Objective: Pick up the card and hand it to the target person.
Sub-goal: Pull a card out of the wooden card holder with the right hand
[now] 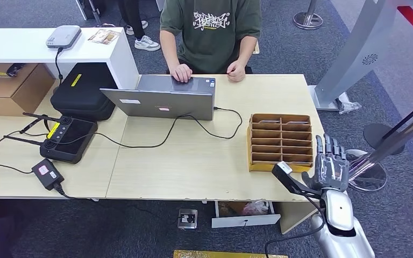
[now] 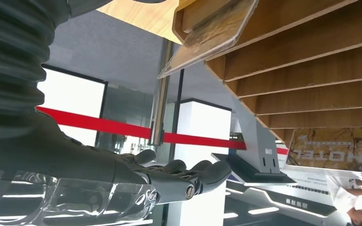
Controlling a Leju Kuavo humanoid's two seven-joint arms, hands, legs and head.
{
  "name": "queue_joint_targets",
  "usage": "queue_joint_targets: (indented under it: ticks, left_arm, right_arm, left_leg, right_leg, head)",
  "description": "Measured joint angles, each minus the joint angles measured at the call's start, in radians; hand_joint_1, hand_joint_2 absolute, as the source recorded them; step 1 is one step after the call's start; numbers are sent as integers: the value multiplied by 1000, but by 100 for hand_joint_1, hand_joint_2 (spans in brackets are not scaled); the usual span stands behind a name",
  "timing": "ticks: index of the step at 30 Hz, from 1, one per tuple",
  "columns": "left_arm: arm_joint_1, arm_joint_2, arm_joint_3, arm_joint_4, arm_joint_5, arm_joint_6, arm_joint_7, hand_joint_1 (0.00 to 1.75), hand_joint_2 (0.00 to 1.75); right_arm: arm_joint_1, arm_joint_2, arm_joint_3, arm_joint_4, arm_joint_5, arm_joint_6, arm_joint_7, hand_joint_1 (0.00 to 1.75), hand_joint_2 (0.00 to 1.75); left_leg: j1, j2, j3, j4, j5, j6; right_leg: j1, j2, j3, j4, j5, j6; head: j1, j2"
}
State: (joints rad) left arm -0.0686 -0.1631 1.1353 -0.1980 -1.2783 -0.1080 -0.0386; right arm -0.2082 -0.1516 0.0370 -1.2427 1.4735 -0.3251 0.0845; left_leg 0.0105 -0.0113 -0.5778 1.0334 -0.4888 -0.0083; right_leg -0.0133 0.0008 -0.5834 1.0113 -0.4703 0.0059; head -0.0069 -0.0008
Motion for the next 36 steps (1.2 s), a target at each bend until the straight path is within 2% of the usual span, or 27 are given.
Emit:
queue_joint_targets:
  ticks: [6, 10, 16, 24, 25, 27, 28, 29, 31, 32, 34, 36]
  left_arm:
    - [0, 0, 0, 0, 0, 0, 3, 0, 0]
    - [0, 0, 0, 0, 0, 0, 3, 0, 0]
    - [0, 0, 0, 0, 2, 0, 3, 0, 0]
    - [0, 1, 0, 0, 1, 0, -3, 0, 0]
    - [0, 1, 0, 0, 1, 0, -3, 0, 0]
    - [0, 1, 0, 0, 1, 0, -3, 0, 0]
    - [0, 1, 0, 0, 1, 0, -3, 0, 0]
    - [0, 1, 0, 0, 1, 0, -3, 0, 0]
    - [0, 1, 0, 0, 1, 0, -3, 0, 0]
    - [0, 1, 0, 0, 1, 0, -3, 0, 0]
    - [0, 1, 0, 0, 1, 0, -3, 0, 0]
    - [0, 1, 0, 0, 1, 0, -3, 0, 0]
  right_arm:
    - [-3, -1, 0, -9, -16, 20, -7, 1, 175]
    - [-7, -2, 0, -9, -34, 37, -15, 21, 175]
    - [-15, -6, 1, -5, -37, 46, -15, 15, 175]
    - [-18, -12, 3, 3, -52, 42, -11, 18, 175]
    - [-18, -14, 3, 3, -52, 41, -10, 21, 175]
    - [-18, -15, 3, 5, -52, 40, -10, 44, 175]
    - [-18, -15, 3, 5, -52, 39, -10, 47, 175]
    - [-18, -15, 3, 5, -52, 39, -10, 45, 175]
    - [-18, -15, 3, 6, -52, 40, -10, 27, 175]
    - [-18, -15, 3, 6, -52, 40, -10, 28, 175]
    - [-18, -15, 3, 9, -52, 40, -10, 40, 175]
    - [-18, -15, 3, 11, -52, 40, -10, 62, 175]
  left_leg:
    - [0, 0, 0, 0, 0, 0]
    - [0, 0, 0, 0, 0, 0]
    - [0, 0, 0, 0, 0, 0]
    - [0, 0, 0, 0, 0, 0]
    - [0, 0, 0, 0, 0, 0]
    - [0, 0, 0, 0, 0, 0]
    - [0, 0, 0, 0, 0, 0]
    - [0, 0, 0, 0, 0, 0]
    - [0, 0, 0, 0, 0, 0]
    - [0, 0, 0, 0, 0, 0]
    - [0, 0, 0, 0, 0, 0]
    - [0, 0, 0, 0, 0, 0]
  right_leg:
    - [0, 0, 0, 0, 0, 0]
    - [0, 0, 0, 0, 0, 0]
    - [0, 0, 0, 0, 0, 0]
    - [0, 0, 0, 0, 0, 0]
    - [0, 0, 0, 0, 0, 0]
    - [0, 0, 0, 0, 0, 0]
    - [0, 0, 0, 0, 0, 0]
    - [0, 0, 0, 0, 0, 0]
    - [0, 0, 0, 0, 0, 0]
    - [0, 0, 0, 0, 0, 0]
    - [0, 0, 0, 0, 0, 0]
    - [0, 0, 0, 0, 0, 0]
  head:
    - [0, 0]
    - [0, 0]
    - [0, 0]
    - [0, 0]
    - [0, 0]
    - [0, 0]
    - [0, 0]
    - [0, 0]
    - [0, 0]
    - [0, 0]
    - [0, 0]
    - [0, 0]
